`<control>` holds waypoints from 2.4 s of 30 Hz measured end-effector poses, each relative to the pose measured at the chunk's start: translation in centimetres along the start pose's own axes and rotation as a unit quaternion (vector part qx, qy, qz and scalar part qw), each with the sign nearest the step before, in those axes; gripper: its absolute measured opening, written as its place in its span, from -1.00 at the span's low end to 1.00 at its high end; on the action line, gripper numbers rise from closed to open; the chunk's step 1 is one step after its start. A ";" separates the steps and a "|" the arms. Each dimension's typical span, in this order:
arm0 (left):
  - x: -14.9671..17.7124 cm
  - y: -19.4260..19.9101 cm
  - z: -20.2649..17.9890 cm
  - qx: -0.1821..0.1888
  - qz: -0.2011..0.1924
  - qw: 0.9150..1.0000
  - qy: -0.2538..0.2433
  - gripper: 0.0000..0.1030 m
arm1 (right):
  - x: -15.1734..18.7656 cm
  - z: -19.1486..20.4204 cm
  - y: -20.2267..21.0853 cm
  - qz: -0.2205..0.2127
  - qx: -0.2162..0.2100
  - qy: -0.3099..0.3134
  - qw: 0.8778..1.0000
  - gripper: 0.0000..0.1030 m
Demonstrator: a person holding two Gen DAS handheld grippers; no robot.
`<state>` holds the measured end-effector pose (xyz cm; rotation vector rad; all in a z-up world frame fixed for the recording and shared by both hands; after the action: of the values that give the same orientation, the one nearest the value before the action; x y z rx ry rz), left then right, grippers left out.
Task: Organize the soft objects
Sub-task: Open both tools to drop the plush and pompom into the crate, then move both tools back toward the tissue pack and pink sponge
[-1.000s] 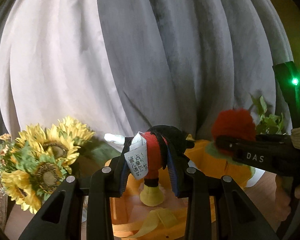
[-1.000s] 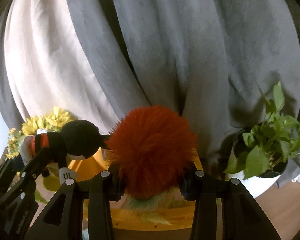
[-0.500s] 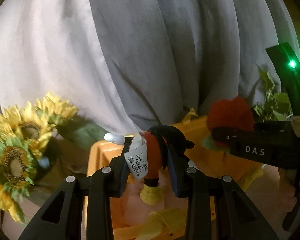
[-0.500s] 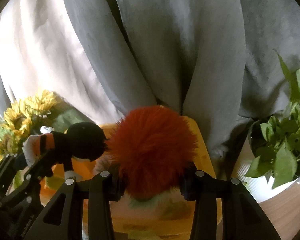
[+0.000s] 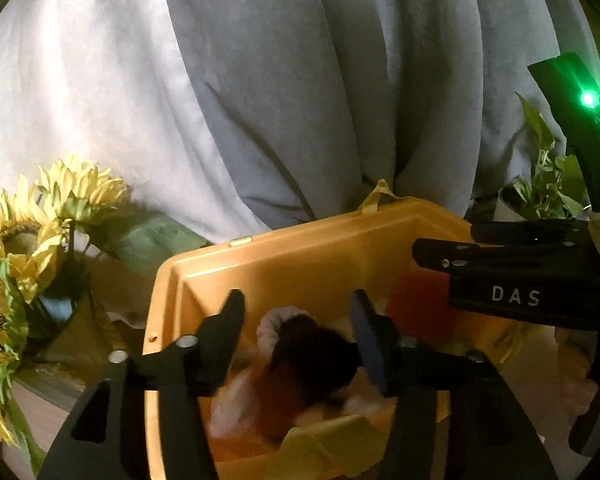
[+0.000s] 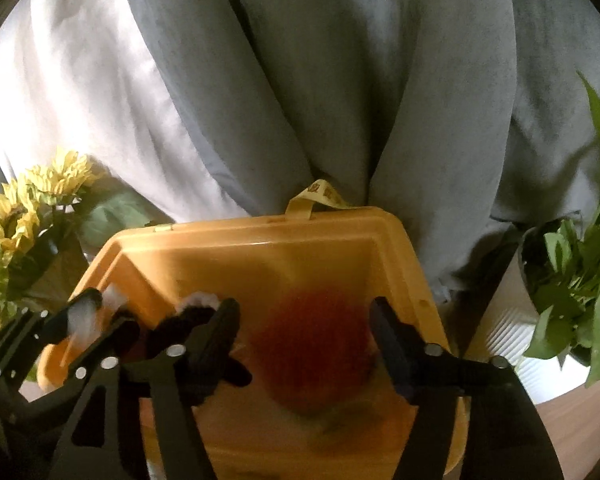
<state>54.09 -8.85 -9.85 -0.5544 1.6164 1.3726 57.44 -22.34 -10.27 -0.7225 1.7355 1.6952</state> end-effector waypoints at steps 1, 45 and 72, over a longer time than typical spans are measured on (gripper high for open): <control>-0.1 0.1 0.0 -0.001 0.000 1.000 -0.001 0.11 | 0.0 -0.1 0.1 -0.001 0.000 0.000 1.000 0.38; 4.2 17.0 -3.1 -0.026 -0.049 0.998 0.032 0.48 | 8.2 -2.1 17.7 -0.090 0.089 -0.071 0.989 0.67; 11.0 14.2 -1.7 -0.005 0.037 0.999 -0.023 0.54 | 15.8 -0.3 17.2 -0.066 0.157 -0.108 0.979 0.67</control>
<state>36.79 -4.18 -11.80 -0.4711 1.6076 1.4388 34.07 -21.63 -10.42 -0.4779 1.7073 1.3167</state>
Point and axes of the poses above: each gripper's, at about its wrist camera, not at the fingertips, and y roughly against the way its jaws point, z to its left, x to its underside, the point moved 2 cm from there along -y, roughly the way its jaws point, and after that the axes turned 7 degrees about x, right-handed, at the moved point
